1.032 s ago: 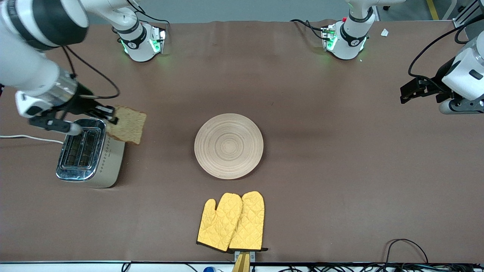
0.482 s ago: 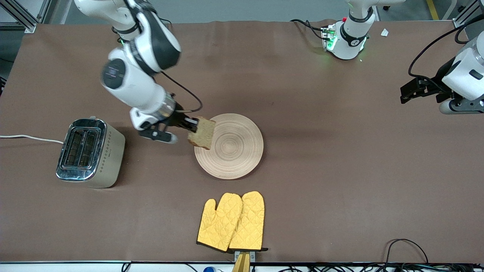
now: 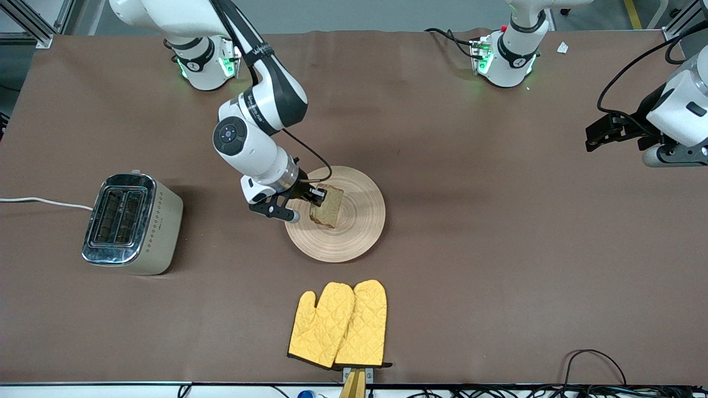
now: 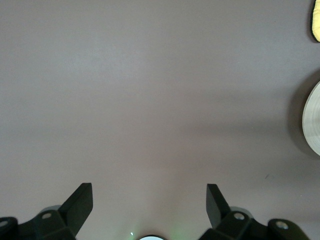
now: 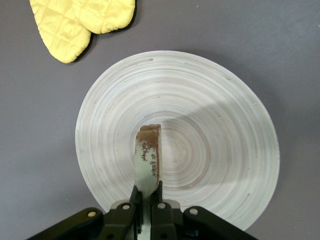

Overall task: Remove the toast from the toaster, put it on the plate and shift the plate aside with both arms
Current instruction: 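Lower the bread onto the wooden plate and open the right gripper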

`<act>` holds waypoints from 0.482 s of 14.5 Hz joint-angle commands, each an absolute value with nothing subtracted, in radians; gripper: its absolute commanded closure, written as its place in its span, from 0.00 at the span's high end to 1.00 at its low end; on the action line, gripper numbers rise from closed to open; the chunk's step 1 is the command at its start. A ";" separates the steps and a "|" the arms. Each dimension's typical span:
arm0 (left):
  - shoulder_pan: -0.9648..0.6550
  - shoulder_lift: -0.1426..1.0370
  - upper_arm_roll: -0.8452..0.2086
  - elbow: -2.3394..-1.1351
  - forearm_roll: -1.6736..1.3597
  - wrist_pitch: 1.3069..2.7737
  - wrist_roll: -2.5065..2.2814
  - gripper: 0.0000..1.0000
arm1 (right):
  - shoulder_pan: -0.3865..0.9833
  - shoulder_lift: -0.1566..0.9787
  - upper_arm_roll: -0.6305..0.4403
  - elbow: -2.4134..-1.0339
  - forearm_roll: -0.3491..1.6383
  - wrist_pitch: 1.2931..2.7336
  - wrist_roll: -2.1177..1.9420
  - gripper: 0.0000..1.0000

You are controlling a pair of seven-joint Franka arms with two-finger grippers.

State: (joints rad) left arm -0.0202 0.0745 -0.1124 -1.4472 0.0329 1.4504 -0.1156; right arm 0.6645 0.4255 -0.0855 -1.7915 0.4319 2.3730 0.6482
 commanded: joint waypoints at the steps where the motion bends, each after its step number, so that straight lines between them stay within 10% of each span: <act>1: -0.009 0.075 -0.114 -1.430 0.021 1.433 -0.100 1.00 | 0.675 0.468 -0.095 -1.764 0.459 2.368 0.634 0.00; 7: 0.005 0.077 -0.112 -1.430 0.006 1.433 -0.100 1.00 | 0.644 0.522 -0.100 -1.779 0.445 2.408 0.465 0.00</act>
State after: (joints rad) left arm -0.0022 0.0745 -0.1120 -1.4471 0.0290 1.4503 -0.1155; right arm 0.6624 0.4968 -0.1002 -1.7850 0.4326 2.3909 0.5249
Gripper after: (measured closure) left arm 0.000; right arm 0.903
